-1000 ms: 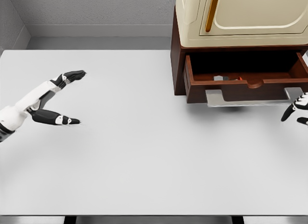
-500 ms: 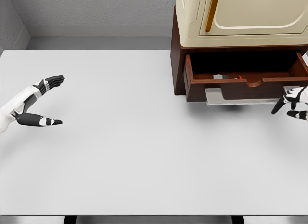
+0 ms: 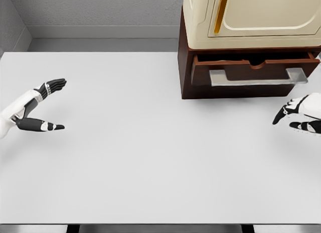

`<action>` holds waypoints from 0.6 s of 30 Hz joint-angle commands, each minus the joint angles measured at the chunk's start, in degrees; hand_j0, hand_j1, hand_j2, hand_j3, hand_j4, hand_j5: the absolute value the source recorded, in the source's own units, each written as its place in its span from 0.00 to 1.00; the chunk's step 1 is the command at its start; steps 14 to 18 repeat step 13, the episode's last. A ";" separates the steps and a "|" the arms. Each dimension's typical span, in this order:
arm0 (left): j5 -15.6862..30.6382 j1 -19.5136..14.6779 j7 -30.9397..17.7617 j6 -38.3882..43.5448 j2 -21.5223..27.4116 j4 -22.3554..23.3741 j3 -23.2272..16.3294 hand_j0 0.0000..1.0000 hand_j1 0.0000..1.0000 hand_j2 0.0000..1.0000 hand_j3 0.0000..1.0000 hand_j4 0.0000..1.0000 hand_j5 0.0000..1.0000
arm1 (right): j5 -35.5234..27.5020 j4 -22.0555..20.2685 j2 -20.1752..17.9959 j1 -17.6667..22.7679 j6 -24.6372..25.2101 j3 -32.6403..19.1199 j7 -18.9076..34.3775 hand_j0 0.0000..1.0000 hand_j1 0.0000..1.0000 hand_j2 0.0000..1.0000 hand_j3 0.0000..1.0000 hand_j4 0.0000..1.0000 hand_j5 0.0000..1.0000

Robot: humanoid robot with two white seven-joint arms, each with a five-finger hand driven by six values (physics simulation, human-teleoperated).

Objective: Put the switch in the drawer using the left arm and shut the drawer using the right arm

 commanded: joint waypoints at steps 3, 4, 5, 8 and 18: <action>0.44 0.09 0.01 0.08 0.08 -0.03 0.01 1.00 1.00 1.00 1.00 1.00 1.00 | 1.70 2.48 2.43 -2.99 -0.52 4.03 -0.03 0.60 0.60 0.60 0.60 0.60 0.60; 0.44 0.00 0.01 0.08 0.08 -0.03 0.01 1.00 1.00 1.00 1.00 1.00 1.00 | 1.70 2.65 2.52 -3.43 -0.52 4.03 -0.03 0.60 0.60 0.60 0.60 0.60 0.60; 0.44 0.09 0.01 0.08 0.08 -0.03 0.01 1.00 1.00 1.00 1.00 1.00 1.00 | 1.70 2.65 2.52 -3.52 -0.52 4.03 -0.03 0.60 0.60 0.60 0.60 0.60 0.60; 0.44 0.09 0.01 0.08 0.08 0.06 0.01 1.00 1.00 1.00 1.00 1.00 1.00 | 1.70 2.65 2.61 -3.87 -0.52 4.03 -0.03 0.60 0.60 0.60 0.60 0.60 0.60; 0.44 0.00 0.01 0.08 0.08 -0.12 -0.07 1.00 1.00 1.00 1.00 1.00 1.00 | 1.87 3.18 3.58 -9.58 -0.52 9.21 -0.03 0.60 0.60 0.60 0.60 0.60 0.60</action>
